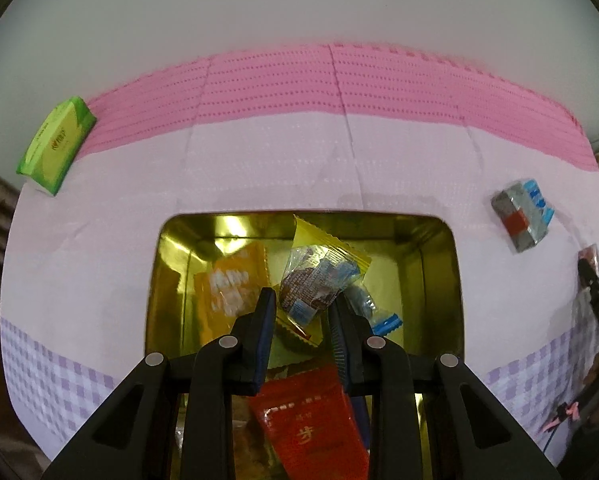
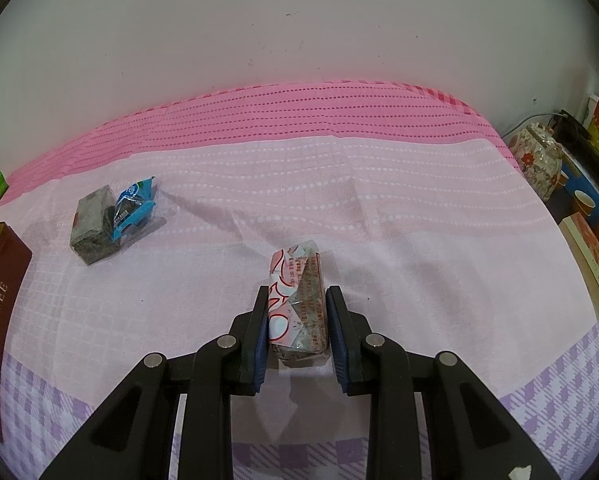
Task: Organize snacks
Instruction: 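Carry the yellow-ended candy over the tin tray with the left gripper, then lower the candy into the tray and open the left gripper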
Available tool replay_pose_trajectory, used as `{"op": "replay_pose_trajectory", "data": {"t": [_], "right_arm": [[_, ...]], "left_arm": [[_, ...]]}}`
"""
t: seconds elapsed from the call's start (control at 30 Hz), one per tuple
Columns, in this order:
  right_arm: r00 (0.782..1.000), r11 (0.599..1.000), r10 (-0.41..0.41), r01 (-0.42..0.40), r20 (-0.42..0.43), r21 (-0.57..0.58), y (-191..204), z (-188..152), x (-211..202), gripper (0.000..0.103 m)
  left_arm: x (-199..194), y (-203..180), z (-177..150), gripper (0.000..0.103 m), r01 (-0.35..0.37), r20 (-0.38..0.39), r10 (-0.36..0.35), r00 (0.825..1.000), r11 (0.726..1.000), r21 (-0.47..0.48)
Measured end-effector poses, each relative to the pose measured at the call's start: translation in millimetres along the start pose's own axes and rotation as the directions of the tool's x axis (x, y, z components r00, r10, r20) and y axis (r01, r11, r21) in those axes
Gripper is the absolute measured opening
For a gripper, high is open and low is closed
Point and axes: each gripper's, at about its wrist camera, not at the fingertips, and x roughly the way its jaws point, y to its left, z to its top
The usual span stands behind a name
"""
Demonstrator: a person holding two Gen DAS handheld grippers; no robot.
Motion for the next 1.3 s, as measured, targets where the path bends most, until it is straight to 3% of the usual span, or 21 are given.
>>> {"op": "replay_pose_trajectory", "data": {"t": [0.87, 1.3], "right_arm": [[1.0, 1.0, -0.02, 0.02, -0.001, -0.007, 5, 1, -1, 0.026], [1.0, 1.0, -0.022, 0.022, -0.005, -0.006, 6, 1, -2, 0.026]], "left_arm": [[22, -1, -7, 0.03, -0.019, -0.061, 0.02, 0.998, 0.999, 0.025], [1, -2, -6, 0.047, -0.006, -0.018, 0.007, 1.0, 0.999, 0.05]]}}
